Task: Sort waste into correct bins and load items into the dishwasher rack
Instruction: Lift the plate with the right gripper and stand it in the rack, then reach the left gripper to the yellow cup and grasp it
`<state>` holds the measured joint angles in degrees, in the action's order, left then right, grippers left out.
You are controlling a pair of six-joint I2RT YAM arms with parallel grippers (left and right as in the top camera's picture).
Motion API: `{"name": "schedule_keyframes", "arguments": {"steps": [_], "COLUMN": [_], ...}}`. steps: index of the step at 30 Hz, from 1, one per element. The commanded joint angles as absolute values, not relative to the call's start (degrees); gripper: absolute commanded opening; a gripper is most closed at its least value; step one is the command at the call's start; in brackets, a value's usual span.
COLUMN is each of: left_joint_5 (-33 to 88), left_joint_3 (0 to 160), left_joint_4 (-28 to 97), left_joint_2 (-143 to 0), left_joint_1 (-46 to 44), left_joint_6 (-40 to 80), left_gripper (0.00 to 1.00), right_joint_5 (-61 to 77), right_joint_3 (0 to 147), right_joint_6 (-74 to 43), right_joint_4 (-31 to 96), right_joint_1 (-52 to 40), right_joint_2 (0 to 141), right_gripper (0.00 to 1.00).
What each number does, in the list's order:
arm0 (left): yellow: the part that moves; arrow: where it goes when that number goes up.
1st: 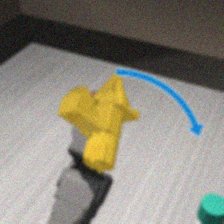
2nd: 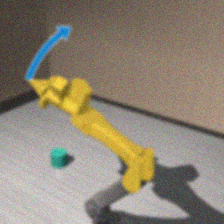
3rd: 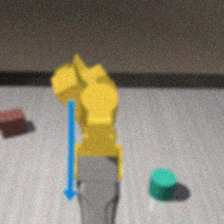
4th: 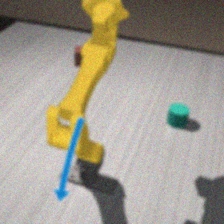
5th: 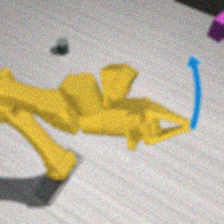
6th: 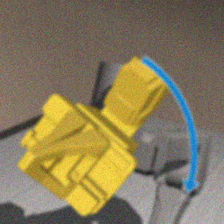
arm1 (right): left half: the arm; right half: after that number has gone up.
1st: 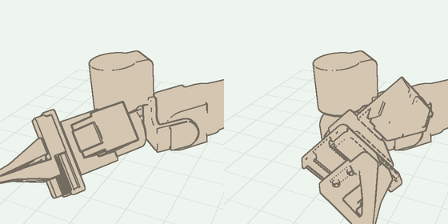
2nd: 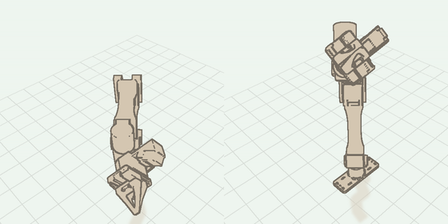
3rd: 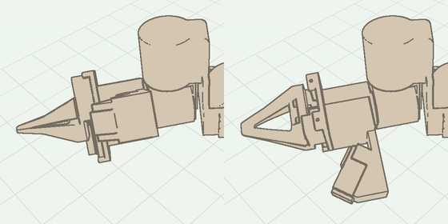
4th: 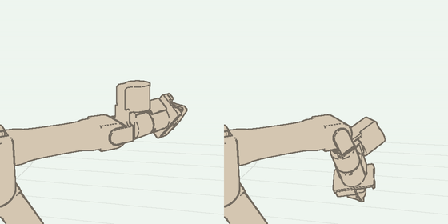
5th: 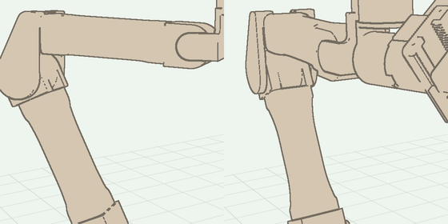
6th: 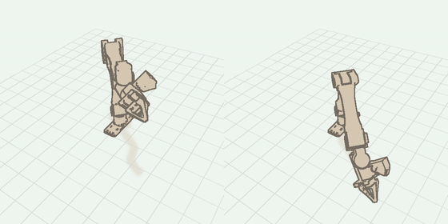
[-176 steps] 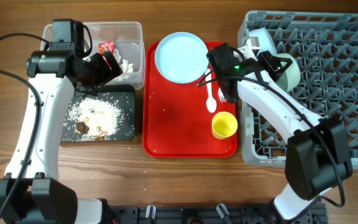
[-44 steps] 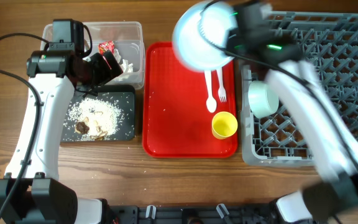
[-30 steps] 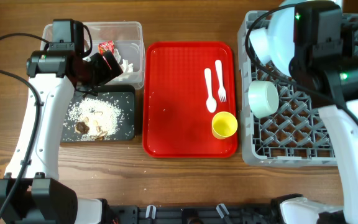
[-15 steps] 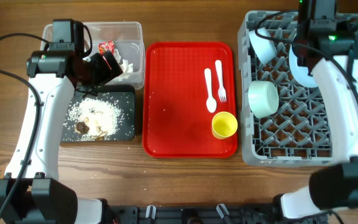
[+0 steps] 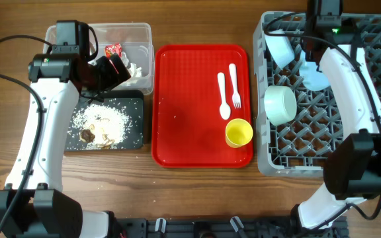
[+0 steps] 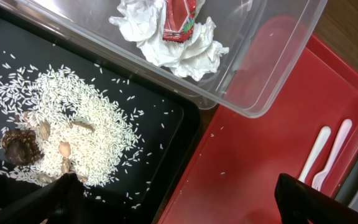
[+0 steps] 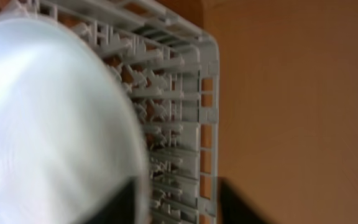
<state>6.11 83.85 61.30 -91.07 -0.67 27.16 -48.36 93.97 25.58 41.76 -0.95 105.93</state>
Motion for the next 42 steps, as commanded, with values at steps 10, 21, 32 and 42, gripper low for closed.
{"name": "schedule_keyframes", "arguments": {"steps": [10, 21, 32, 42], "left_joint_5": [6.39, 6.39, 6.39, 8.27], "left_joint_3": [84.44, 84.44, 84.44, 84.44], "left_joint_4": [61.14, 61.14, 61.14, 62.06], "left_joint_2": [-90.76, -90.76, -90.76, -90.76], "left_joint_1": [-0.36, -0.36, -0.36, -0.36], "left_joint_6": [27.27, 27.27, 27.27, 27.31], "left_gripper": [1.0, 1.0, 1.0, 1.0], "right_joint_5": [-40.8, 23.94, 22.81, 16.03], "right_joint_3": [94.13, 94.11, 93.95, 92.73], "right_joint_6": [5.3, -1.69, -12.12, -15.22], "right_joint_4": [47.72, 59.46, 65.76, 73.45], "right_joint_1": [-2.66, -3.33, -7.2, -8.12], "right_joint_2": [95.0, 81.73, 84.38, 83.77], "right_gripper": [1.0, 1.0, 0.87, 0.84]}}
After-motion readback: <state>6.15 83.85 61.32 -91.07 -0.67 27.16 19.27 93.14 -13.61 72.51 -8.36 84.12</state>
